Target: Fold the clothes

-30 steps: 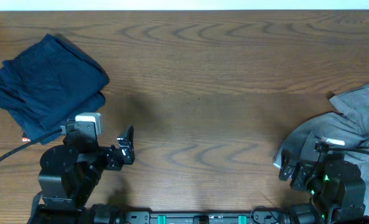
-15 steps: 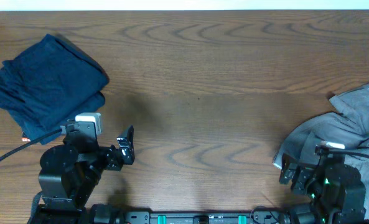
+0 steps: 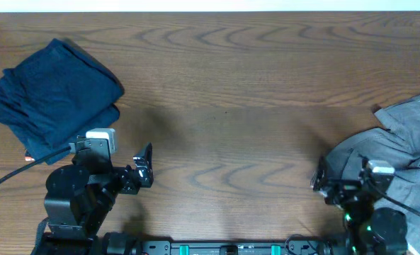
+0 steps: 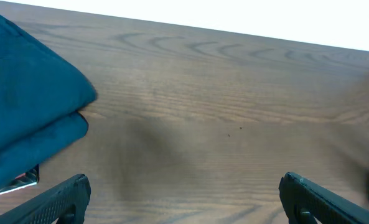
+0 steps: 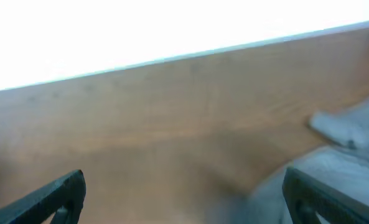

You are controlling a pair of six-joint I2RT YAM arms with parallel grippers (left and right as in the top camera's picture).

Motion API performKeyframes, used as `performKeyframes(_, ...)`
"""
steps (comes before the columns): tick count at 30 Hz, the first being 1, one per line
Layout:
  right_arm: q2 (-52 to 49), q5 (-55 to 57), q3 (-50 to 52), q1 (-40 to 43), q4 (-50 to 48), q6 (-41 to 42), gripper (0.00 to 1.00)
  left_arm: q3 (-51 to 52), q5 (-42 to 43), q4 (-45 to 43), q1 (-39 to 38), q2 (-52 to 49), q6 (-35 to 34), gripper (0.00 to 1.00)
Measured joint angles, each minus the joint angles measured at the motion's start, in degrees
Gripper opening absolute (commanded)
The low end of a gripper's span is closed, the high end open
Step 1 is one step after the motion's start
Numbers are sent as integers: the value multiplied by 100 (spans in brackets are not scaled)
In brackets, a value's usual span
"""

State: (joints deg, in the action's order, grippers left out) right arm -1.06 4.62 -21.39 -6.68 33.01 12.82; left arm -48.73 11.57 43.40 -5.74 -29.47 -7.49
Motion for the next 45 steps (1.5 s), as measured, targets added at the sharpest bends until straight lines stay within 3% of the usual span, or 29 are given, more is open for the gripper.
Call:
performKeyframes(7,22,-55,1453,39,-2811,-584,99,2,2,2,0,0,0,98)
performKeyframes(10,35,-59,1893,39,-3405,-826,99,2,0,2,0,0,0,98)
performKeyframes(16,33,-96,2098,39,-2933,-1064,99,2,0,0,0,0,0,98)
performKeyframes(45,37,-378,2098,39,-2905,-1172,99,2,2,2,0,0,0,98)
